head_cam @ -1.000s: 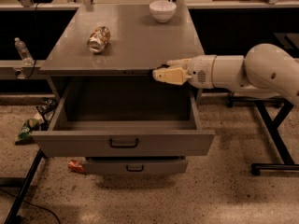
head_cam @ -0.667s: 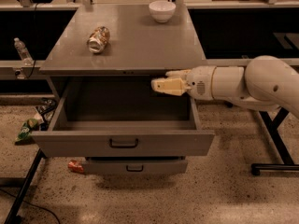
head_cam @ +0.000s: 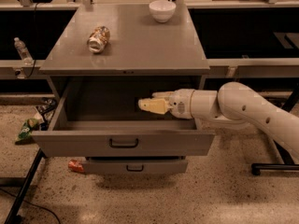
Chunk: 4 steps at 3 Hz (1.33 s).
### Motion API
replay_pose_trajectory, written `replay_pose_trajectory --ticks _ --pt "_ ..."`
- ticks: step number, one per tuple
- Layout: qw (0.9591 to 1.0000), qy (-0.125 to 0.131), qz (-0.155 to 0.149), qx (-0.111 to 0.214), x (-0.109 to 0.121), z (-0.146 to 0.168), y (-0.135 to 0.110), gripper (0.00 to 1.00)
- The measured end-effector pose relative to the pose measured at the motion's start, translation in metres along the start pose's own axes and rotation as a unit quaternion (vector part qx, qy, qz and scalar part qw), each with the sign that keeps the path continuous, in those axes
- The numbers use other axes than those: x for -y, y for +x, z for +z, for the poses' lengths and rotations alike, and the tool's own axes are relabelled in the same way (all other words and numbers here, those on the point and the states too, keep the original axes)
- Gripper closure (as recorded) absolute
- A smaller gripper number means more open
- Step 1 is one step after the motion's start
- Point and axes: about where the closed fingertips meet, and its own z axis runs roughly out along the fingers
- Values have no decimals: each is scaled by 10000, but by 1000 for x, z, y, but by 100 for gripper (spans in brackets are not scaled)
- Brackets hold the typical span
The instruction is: Place rxbar chocolate into top drawer
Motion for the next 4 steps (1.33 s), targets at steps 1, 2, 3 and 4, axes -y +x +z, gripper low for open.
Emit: replay_pose_trajectory --ticks 1,2,3,4 --pt "9996 -216 -93 -130 19 38 21 82" --pt "9990 -207 -224 -323 41 67 28 58" --pt "9984 -205 -321 -411 54 85 31 35" --pt "9979 -140 -396 -502 59 82 30 12"
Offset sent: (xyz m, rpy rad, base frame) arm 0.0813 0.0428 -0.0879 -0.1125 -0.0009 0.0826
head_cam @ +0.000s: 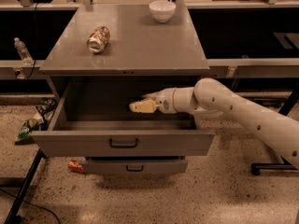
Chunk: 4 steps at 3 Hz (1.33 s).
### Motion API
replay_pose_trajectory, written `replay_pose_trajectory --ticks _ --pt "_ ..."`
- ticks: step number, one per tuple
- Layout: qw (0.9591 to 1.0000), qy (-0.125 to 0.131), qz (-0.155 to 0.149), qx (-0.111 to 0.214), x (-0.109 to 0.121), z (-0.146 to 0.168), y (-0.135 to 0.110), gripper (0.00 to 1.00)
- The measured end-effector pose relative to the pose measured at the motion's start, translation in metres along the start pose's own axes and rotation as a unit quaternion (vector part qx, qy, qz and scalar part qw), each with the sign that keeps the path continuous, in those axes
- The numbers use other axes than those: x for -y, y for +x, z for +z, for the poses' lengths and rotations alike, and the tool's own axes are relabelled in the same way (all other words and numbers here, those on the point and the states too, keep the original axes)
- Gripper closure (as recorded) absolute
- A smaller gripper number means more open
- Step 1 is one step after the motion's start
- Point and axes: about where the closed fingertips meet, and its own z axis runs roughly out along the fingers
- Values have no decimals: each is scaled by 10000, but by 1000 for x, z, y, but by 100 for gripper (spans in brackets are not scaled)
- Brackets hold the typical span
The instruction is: Place rxbar chocolate into top drawer
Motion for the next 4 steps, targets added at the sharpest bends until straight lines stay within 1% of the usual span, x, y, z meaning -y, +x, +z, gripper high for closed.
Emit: replay_pose_trajectory --ticks 1,2,3,4 --pt "9999 111 -28 -100 1 -16 -4 0" --pt "9994 315 -62 -162 4 -37 -11 0" --pt "9993 354 -116 31 9 -58 -28 18" --pt "9987 383 -290 180 9 -83 -55 42"
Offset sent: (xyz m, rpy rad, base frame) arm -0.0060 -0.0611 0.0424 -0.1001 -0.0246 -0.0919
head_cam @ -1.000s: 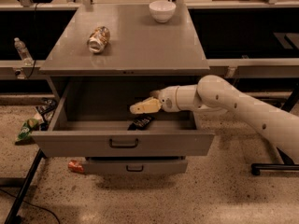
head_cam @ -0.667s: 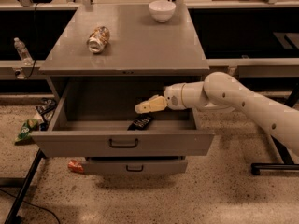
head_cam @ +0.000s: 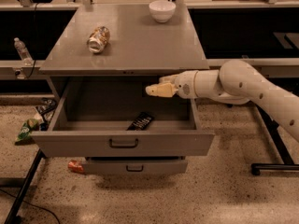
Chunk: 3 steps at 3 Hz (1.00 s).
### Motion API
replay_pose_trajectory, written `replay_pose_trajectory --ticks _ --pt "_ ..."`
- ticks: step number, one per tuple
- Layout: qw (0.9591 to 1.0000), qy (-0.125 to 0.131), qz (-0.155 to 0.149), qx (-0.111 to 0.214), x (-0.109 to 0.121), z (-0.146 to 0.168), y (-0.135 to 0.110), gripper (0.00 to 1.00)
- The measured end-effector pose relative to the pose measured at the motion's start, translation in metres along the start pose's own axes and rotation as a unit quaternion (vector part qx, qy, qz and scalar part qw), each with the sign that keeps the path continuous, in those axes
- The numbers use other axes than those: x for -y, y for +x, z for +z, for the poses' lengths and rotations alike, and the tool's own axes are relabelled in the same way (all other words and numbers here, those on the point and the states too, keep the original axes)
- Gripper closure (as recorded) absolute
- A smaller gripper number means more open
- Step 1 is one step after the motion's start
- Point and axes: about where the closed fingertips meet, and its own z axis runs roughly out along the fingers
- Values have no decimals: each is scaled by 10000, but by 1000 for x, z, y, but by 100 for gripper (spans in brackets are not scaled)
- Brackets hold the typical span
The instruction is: Place rxbar chocolate into top drawer
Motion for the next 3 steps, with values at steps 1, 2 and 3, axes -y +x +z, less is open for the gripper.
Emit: replay_pose_trajectory --ticks 1,2,3 --pt "9998 48 -157 86 3 -22 -27 65" --pt "9986 60 -422 320 11 -32 -59 88" --pt "9986 57 -419 326 10 -31 -60 85"
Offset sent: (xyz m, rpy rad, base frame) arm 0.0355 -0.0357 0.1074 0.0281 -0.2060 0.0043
